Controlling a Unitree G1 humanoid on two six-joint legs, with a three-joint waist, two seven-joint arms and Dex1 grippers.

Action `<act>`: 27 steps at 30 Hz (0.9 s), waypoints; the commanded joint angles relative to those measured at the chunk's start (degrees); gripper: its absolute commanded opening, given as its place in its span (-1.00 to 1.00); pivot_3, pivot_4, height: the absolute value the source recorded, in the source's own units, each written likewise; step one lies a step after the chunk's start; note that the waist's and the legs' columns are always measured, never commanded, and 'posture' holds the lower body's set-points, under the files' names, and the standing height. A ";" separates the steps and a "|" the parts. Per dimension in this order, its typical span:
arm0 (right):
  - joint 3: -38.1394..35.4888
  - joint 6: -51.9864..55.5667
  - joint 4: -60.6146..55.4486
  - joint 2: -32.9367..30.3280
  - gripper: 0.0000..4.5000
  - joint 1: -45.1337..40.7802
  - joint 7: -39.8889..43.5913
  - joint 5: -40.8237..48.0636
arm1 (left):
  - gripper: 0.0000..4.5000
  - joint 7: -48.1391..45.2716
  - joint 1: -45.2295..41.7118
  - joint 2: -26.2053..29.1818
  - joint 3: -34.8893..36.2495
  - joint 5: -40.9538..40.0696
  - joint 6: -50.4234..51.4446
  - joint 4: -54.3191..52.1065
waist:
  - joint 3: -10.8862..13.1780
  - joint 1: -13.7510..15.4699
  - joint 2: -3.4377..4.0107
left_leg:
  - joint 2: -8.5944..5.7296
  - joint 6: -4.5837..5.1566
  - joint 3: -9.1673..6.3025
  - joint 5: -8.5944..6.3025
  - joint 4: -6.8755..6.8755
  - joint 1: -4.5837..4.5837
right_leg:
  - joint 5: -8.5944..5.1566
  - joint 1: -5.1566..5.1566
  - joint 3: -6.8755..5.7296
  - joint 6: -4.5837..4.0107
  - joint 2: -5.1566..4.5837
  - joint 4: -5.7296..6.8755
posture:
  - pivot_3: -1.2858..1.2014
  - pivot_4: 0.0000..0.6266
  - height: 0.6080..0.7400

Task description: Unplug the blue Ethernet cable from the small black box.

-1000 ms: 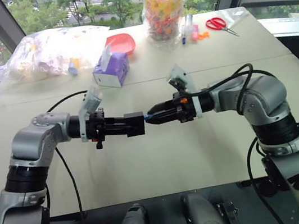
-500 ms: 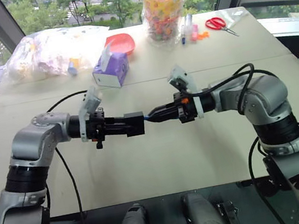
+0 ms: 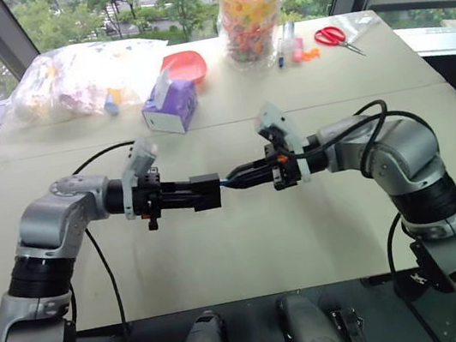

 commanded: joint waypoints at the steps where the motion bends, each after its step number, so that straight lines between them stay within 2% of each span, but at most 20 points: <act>1: -3.63 -1.61 2.69 -3.14 -0.99 0.58 -1.52 -2.33 | -0.79 -1.16 0.22 1.32 2.06 -1.19 -0.40 -1.93 | 0.00 0.20 0.00 | -0.03 0.00 0.01 0.00 0.01 0.00 | 0.00 0.02 0.00 0.00 -0.02 0.00 | 0.03 -0.52 1.00; 6: -6.33 -4.08 5.39 -5.36 -0.99 1.92 -2.28 -4.07 | -0.79 -1.31 1.27 1.94 2.20 -1.17 -0.63 -2.62 | 0.01 -0.04 0.00 | -0.01 0.00 0.02 0.00 -0.03 -0.01 | -0.01 -0.03 0.00 0.00 -0.01 -0.01 | 0.03 -0.52 1.00; 9: -6.55 -9.76 8.17 -4.39 -0.99 2.15 -6.66 -8.76 | -0.79 0.06 1.56 0.93 1.77 0.41 -2.53 -2.08 | 0.01 -0.06 -0.01 | 0.01 0.00 0.06 0.00 -0.02 -0.01 | 0.00 -0.05 0.01 0.00 -0.01 0.00 | 0.03 -0.52 1.00; 16: -6.14 -17.98 18.07 2.16 -0.99 1.01 -21.26 -19.86 | -0.79 9.12 2.70 -7.55 -0.65 9.43 -16.25 2.99 | 0.00 0.28 -0.01 | -0.01 0.00 0.10 0.00 0.01 -0.04 | 0.01 -0.07 0.04 -0.01 -0.03 0.00 | 0.03 -0.52 1.00; 18: -7.30 -18.53 18.12 4.02 -0.59 1.17 -23.78 -20.55 | -0.79 12.95 2.74 -11.34 -1.26 13.01 -22.24 6.17 | 0.00 0.30 -0.01 | -0.01 0.00 0.10 0.00 0.00 -0.06 | 0.01 -0.10 0.05 -0.01 -0.03 -0.01 | 0.03 -0.52 1.00; 19: -7.65 -18.71 18.01 4.53 -0.49 1.22 -24.52 -20.89 | -0.79 14.07 2.72 -12.64 -1.39 14.22 -24.34 7.41 | 0.00 0.31 -0.01 | -0.01 0.00 0.10 0.00 0.00 -0.06 | 0.02 -0.11 0.06 -0.01 -0.03 0.01 | 0.03 -0.52 1.00; 21: -8.92 -18.34 17.28 5.06 -0.11 1.42 -26.28 -21.37 | -0.79 16.84 2.50 -15.77 -2.41 17.39 -29.59 10.96 | 0.00 0.32 -0.01 | -0.01 0.00 0.10 0.00 -0.01 -0.08 | 0.02 -0.13 0.06 -0.01 -0.03 0.00 | 0.03 -0.52 1.00; 23: -11.05 -16.29 14.88 4.91 0.44 1.87 -27.29 -20.47 | -0.79 19.88 1.79 -19.38 -2.65 19.17 -33.18 14.29 | 0.00 0.33 -0.01 | -0.03 0.00 0.10 0.00 0.00 -0.08 | 0.03 -0.14 0.06 -0.01 -0.04 0.01 | 0.03 -0.52 1.00; 24: -11.89 -15.53 13.42 4.62 0.56 2.35 -27.63 -20.21 | -0.79 20.93 1.41 -20.82 -2.46 19.54 -34.19 15.68 | 0.00 0.44 0.00 | -0.03 0.00 0.10 0.00 -0.01 -0.08 | 0.03 -0.15 0.07 -0.01 -0.04 0.01 | 0.03 -0.52 1.00; 25: -12.60 -14.69 11.92 4.32 0.80 2.94 -27.71 -19.94 | -0.79 21.82 1.04 -22.00 -2.10 19.79 -35.12 17.04 | 0.00 0.66 -0.01 | -0.03 0.00 0.11 0.00 0.00 -0.08 | 0.03 -0.14 0.07 -0.01 -0.04 0.01 | 0.03 -0.52 1.00; 26: -13.07 -14.05 10.88 4.18 0.98 3.36 -27.79 -19.86 | -0.79 22.30 0.78 -22.75 -1.85 20.07 -35.97 18.12 | 0.00 0.69 -0.01 | -0.04 0.00 0.10 0.00 0.00 -0.09 | 0.03 -0.14 0.06 -0.01 -0.05 0.01 | 0.03 -0.52 1.00; 27: -13.60 -13.07 9.81 4.12 0.98 3.80 -27.73 -19.52 | -0.79 22.86 0.54 -23.21 -1.77 20.63 -36.90 19.14 | 0.00 0.67 -0.01 | -0.03 0.00 0.10 0.00 0.00 -0.09 | 0.03 -0.14 0.06 -0.01 -0.04 0.01 | 0.03 -0.52 1.00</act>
